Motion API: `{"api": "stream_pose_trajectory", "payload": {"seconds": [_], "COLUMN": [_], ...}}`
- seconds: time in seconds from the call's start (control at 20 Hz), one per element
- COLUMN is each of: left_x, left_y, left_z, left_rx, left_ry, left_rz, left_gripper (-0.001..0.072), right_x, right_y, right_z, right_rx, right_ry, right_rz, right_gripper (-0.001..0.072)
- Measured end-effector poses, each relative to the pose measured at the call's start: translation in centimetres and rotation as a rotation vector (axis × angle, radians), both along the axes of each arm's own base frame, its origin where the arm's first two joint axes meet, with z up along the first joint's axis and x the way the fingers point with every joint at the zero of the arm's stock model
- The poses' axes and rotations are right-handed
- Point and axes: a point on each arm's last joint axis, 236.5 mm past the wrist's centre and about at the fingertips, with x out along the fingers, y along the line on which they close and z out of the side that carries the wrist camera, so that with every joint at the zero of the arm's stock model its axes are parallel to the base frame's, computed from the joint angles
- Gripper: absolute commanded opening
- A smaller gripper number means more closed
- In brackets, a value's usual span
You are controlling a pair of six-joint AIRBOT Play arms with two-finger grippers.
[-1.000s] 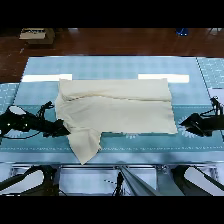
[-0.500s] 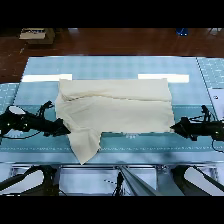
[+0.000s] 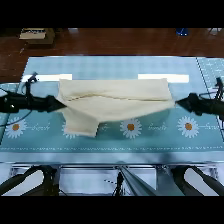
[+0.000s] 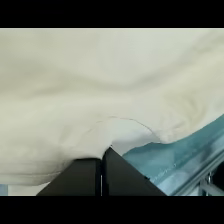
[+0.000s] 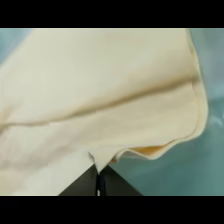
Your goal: Fold the shirts.
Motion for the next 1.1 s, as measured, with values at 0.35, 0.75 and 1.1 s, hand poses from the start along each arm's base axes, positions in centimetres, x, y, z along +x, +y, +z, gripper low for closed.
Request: {"api": "stream_pose_trajectory", "payload": {"seconds": [0.35,0.75,1.1], "left_x": [9.8,14.9,15.9], "left_y": [2.1,1.4,3.6], "left_z": [5.0,-1.8,-5.0], "left_rx": [-0.029,-0.127,-0.139], "left_ry": [-0.153,0.004,0.059], "left_rz": [0.151,0.180,0.248], "left_gripper": [0.0021,0.0023,0.0468], "right_x": [11.1,16.4,16.0], "right_y": [0.5,1.4,0.8], "right_z": [4.7,-1.8,-5.7], "right_rx": [-0.104,-0.140,-0.254], "right_ry": [-0.221,-0.154,-0.101], "right_rz": [-0.094,-0.134,-0.067], "right_gripper": [0.0027,0.0028,0.0486]}}
